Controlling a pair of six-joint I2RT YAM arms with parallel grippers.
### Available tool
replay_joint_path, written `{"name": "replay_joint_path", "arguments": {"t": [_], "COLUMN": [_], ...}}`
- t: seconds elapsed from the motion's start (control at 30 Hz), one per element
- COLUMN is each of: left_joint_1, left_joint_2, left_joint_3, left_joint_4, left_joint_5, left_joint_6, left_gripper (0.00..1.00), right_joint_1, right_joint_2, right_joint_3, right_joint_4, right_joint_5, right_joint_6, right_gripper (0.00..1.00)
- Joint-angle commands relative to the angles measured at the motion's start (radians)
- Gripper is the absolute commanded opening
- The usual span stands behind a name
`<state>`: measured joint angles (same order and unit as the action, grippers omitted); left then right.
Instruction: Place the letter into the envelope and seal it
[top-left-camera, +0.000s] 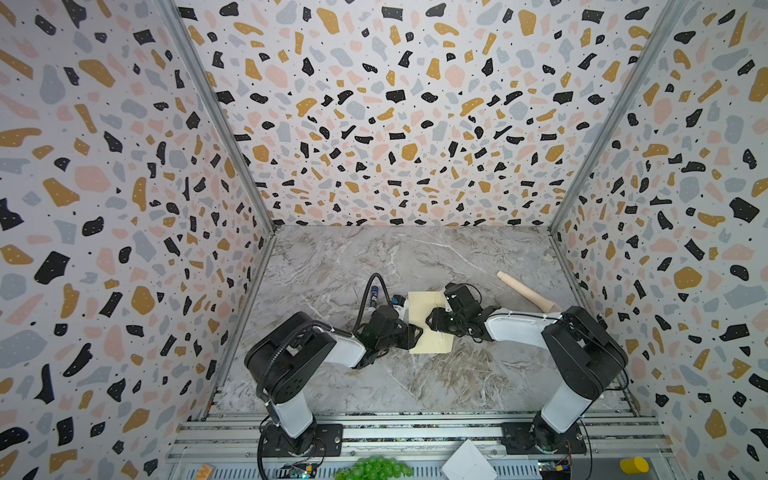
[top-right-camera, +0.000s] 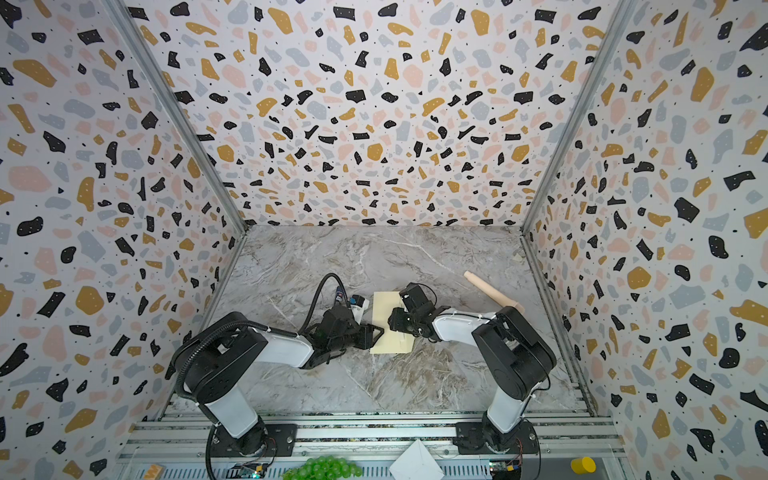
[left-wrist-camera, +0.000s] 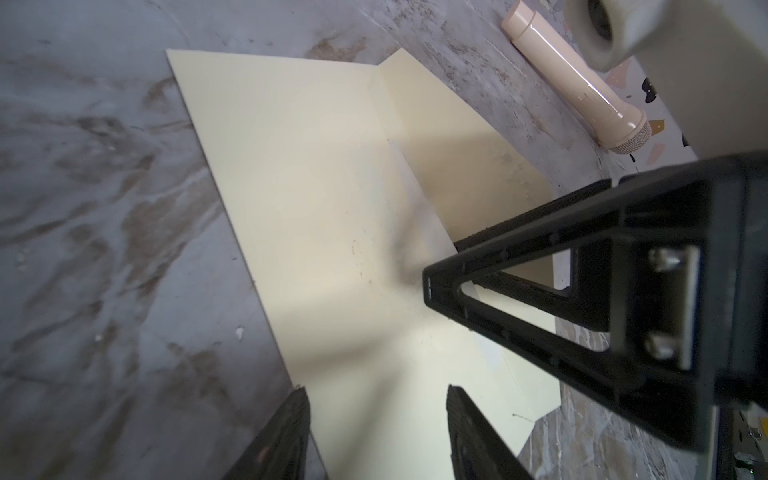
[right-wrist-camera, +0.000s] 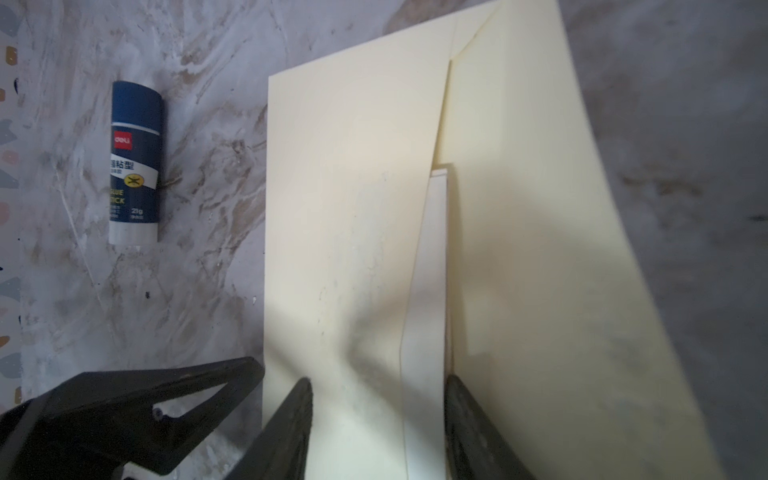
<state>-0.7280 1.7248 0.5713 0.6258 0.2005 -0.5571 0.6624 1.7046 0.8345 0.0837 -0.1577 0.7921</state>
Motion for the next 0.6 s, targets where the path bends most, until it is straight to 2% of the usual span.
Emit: {"name": "replay_joint_path", "arguments": {"t": [0.0, 0.47, 0.57], "left_joint_1": [-0.014, -0.021, -0.021], "left_joint_2": [0.022, 0.005, -0.030], "left_joint_3": [-0.001, -0.007, -0.010], "left_joint_4": [0.026, 0.027, -0.001], "left_joint_5": [0.017, 0.010, -0.012], "left_joint_6": [-0.009, -0.011, 0.003], "left_gripper": [0.54, 0.55, 0.58], "right_joint_1": [0.020, 0.034, 0.031], "right_joint_2": [0.016, 0.007, -0.010], "right_joint_3": [-0.012, -0.010, 0.011], "right_joint_4": [0.000, 0.002, -0.044], "right_joint_5": [-0.052, -0.053, -0.017], "right_joint_6": [0.022, 0.030, 0.000], "right_gripper": [0.51, 0.51, 0.51]}}
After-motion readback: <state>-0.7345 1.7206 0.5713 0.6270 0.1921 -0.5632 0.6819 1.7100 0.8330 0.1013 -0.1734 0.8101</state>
